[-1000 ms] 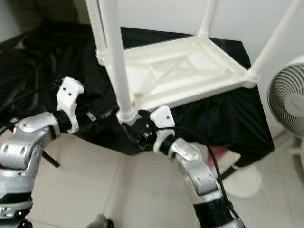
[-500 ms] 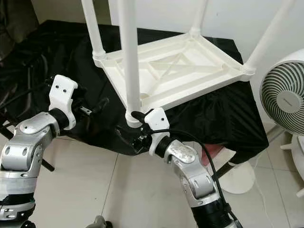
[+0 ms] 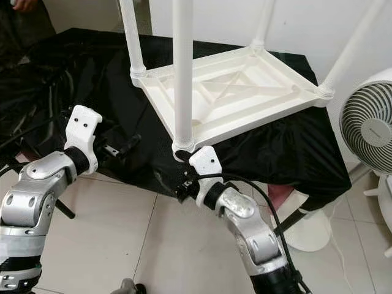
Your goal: Building children table
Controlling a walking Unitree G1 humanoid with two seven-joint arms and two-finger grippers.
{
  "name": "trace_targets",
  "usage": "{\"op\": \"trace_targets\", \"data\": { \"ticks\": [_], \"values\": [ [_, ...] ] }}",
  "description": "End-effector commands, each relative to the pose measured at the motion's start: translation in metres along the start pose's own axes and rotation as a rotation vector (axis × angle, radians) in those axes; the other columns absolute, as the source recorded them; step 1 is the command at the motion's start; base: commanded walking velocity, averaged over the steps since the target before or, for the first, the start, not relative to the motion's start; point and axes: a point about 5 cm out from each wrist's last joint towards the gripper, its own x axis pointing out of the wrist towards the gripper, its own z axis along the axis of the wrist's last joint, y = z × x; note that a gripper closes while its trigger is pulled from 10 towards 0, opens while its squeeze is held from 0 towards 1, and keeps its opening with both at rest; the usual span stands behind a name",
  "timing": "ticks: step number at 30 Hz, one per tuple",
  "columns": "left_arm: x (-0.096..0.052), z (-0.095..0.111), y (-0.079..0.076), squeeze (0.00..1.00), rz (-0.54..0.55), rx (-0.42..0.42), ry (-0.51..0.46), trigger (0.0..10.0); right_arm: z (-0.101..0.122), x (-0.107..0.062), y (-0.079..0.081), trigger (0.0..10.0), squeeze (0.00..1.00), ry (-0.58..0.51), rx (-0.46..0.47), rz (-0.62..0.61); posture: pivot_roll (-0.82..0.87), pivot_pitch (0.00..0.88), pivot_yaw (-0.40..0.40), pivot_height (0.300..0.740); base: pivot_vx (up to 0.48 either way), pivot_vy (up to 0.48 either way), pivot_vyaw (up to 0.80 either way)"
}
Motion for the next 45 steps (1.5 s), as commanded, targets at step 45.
{"op": "trace_targets", "data": {
  "ticks": [45],
  "values": [
    [-0.044,-0.002,0.005,0.00,0.030,0.013,-0.025,10.0,0.012,0.071,-0.083,10.0,0.00,0.109,-0.172,0.096,0.02,0.103,0.001,0.740,0.000,0.000,0.00]
  ]
}}
